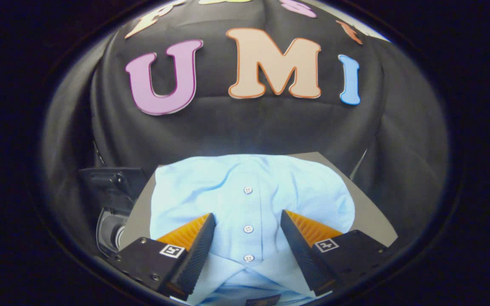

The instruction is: Put the clothes into the washing machine and then close the washing machine lid.

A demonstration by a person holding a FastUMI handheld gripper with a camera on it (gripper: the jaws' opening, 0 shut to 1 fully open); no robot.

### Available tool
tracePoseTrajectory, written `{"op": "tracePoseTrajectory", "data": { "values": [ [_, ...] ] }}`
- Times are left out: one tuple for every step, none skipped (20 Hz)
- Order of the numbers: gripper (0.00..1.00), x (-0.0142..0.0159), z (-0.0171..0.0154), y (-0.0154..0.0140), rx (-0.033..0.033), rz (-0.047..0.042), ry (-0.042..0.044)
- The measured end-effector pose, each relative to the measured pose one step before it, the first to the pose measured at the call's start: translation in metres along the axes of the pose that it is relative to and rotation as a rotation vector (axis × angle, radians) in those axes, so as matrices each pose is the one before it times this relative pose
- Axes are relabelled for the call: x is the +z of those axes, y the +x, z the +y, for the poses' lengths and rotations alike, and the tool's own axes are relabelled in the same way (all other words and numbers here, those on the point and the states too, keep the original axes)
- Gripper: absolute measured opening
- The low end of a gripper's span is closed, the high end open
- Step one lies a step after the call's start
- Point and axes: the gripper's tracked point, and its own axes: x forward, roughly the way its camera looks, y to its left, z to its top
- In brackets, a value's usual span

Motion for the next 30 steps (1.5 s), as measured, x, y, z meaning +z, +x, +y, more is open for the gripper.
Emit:
{"op": "tracePoseTrajectory", "data": {
  "values": [
    [0.95, 0.00423, 0.00584, -0.00494, 0.04065, -0.05161, -0.04969],
    [0.79, -0.00188, 0.00189, 0.00182, 0.01251, -0.03078, -0.03786],
    [0.64, 0.00051, -0.00004, -0.00143, -0.01264, 0.01044, -0.00062],
    [0.48, -0.00004, -0.00288, -0.00629, -0.01926, 0.01785, -0.00179],
    [0.33, -0.00337, 0.00033, -0.00268, -0.02312, 0.04187, 0.01049],
    [0.17, -0.00395, 0.00307, -0.00447, -0.0082, 0.01722, -0.00967],
    [0.15, -0.00188, 0.00462, -0.00613, 0.01587, 0.00022, -0.03201],
    [0.11, -0.00195, 0.00467, -0.0073, 0.0151, 0.00314, -0.00842],
    [0.09, 0.00055, 0.0034, -0.0064, 0.01944, -0.00356, 0.04069],
    [0.09, -0.00194, 0.00511, -0.00454, 0.0222, -0.00235, 0.05634],
    [0.06, 0.00216, 0.00266, -0.00722, 0.01581, -0.02104, 0.04385],
    [0.04, 0.00664, -0.00305, -0.00568, 0.00274, -0.03425, 0.02823],
    [0.03, 0.00467, -0.002, -0.00747, -0.00266, -0.02047, 0.02787],
    [0.03, 0.00403, 0.00289, -0.00753, 0.00907, -0.01983, 0.02188],
    [0.03, 0.00377, 0.00268, -0.00823, 0.00762, -0.00876, 0.01667],
    [0.03, 0.00943, 0.00003, -0.006, -0.00131, -0.02854, 0.01026],
    [0.03, 0.00699, 0.00293, -0.00565, 0.00838, -0.01108, 0.01033],
    [0.03, 0.00764, 0.00597, -0.00793, 0.00886, -0.01908, 0.01202],
    [0.03, 0.00832, 0.00539, -0.00719, 0.00688, -0.01583, 0.00871],
    [0.03, 0.01036, 0.00778, -0.00684, 0.01331, -0.02401, 0.00892],
    [0.03, 0.0067, 0.00976, -0.00451, 0.02367, -0.0068, 0.0103],
    [0.02, 0.00205, 0.01128, -0.00312, 0.02709, -0.00399, 0.02083],
    [0.03, 0.00297, 0.01255, -0.00299, 0.02723, -0.00217, 0.01583],
    [0.03, 0.00418, 0.01267, -0.00175, 0.02324, -0.01183, 0.01212],
    [0.03, 0.00237, 0.01347, -0.00046, 0.0298, -0.0022, 0.00589],
    [0.03, -0.00066, 0.01279, -0.00011, 0.02714, 0.00426, 0.00709],
    [0.03, 0.00115, 0.01334, -0.00004, 0.02811, -0.00052, 0.00713],
    [0.02, -0.00244, 0.01364, 0.00326, 0.02519, 0.00109, 0.00438],
    [0.03, 0.00027, 0.01197, 0.00307, 0.01909, -0.0067, 0.00648],
    [0.02, -0.00204, 0.01143, 0.00355, 0.02054, 0.00354, 0.00961]
  ]
}}
